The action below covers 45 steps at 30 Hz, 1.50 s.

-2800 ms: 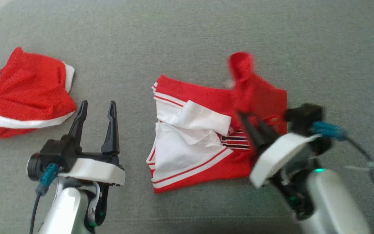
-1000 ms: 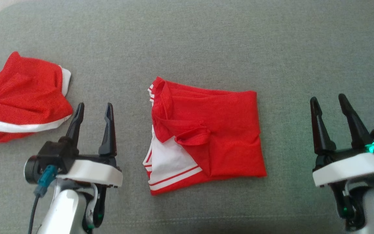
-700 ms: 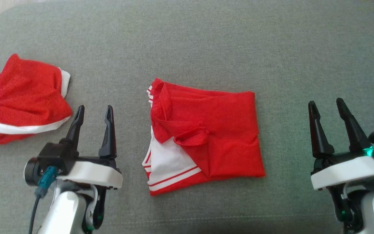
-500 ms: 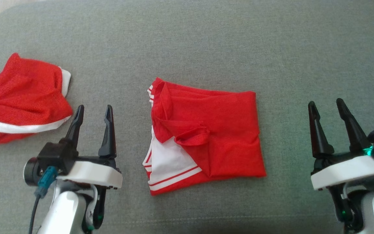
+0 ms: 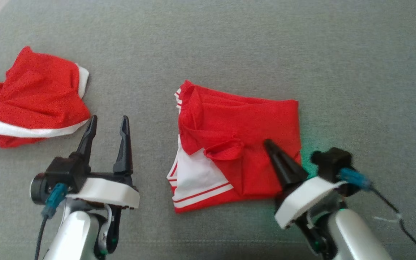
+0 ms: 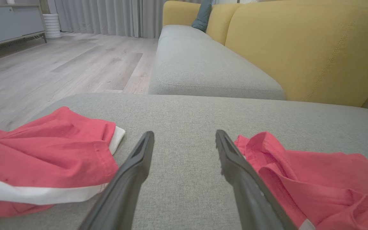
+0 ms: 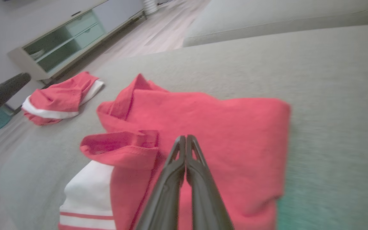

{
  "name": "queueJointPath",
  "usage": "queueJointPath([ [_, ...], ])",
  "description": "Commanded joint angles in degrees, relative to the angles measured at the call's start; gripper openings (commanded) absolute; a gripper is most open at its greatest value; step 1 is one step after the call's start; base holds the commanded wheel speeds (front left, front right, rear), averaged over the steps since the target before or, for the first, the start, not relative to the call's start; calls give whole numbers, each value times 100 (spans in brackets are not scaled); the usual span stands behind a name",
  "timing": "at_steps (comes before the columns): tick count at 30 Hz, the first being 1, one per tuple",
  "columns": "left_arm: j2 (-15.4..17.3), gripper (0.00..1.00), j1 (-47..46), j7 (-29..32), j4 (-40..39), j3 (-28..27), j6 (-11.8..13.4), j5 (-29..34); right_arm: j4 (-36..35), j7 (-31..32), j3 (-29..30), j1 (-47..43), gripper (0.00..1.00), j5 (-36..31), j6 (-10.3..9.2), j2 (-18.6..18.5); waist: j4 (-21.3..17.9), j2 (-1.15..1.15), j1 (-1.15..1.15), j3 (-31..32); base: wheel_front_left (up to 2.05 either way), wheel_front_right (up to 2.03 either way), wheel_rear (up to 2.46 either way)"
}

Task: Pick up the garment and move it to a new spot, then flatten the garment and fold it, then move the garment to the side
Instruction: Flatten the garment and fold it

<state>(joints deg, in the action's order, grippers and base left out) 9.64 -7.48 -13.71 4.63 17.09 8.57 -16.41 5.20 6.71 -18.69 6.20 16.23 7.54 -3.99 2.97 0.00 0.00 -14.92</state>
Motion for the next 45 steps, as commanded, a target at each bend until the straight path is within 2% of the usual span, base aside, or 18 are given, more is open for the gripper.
queueJointPath([
  [1, 80, 100, -253, -41, -170, -171, 8, -31, -49, -75, -214, 183, 0, 67, -5, 68, 62, 0, 0, -33, 0, 0, 0],
  [7, 24, 100, -296, -72, -114, -141, -2, -42, 923, -292, -715, 599, 0, 344, -5, 100, 242, 0, 0, -94, 0, 0, 0],
  [11, 6, 100, -312, -89, -76, -144, -11, -52, 1246, -423, -1083, 850, 0, 483, -5, 107, 300, 0, 0, -146, 0, 0, 0],
  [16, -12, 100, -334, -106, -43, -165, -16, -58, 1275, -502, -1522, 1040, 0, 639, -5, 110, 312, 0, 0, -181, 0, 0, 0],
  [22, -29, 100, -349, -117, -12, -178, -21, -51, 1146, -298, -2108, 1049, 0, 895, -5, 110, 276, 0, 0, -163, 0, 0, 0],
  [28, -12, 100, -303, -122, 17, -217, -16, -54, 839, -402, -2222, 1077, 0, 997, -5, 58, 205, 0, 0, -65, 0, 0, 0],
  [29, -6, 100, -285, -123, 25, -225, -12, -56, 769, -456, -2156, 1078, 22, 987, -5, 43, 185, 0, 0, -27, 0, 0, 0],
  [30, -3, 100, -266, -124, 31, -230, -7, -56, 697, -519, -2042, 1070, 100, 965, -5, 30, 168, 0, 0, 7, 0, 0, 0],
  [36, 40, 100, -127, -125, 24, -244, 35, -56, 227, -804, -830, 903, 100, 618, -5, -54, 26, 0, 0, 251, 0, 0, 0],
  [45, 188, 100, 78, -16, -90, -217, 64, -47, -462, -586, 1057, 294, 100, -14, -5, -177, -200, 0, 0, 577, 0, 0, 0],
])
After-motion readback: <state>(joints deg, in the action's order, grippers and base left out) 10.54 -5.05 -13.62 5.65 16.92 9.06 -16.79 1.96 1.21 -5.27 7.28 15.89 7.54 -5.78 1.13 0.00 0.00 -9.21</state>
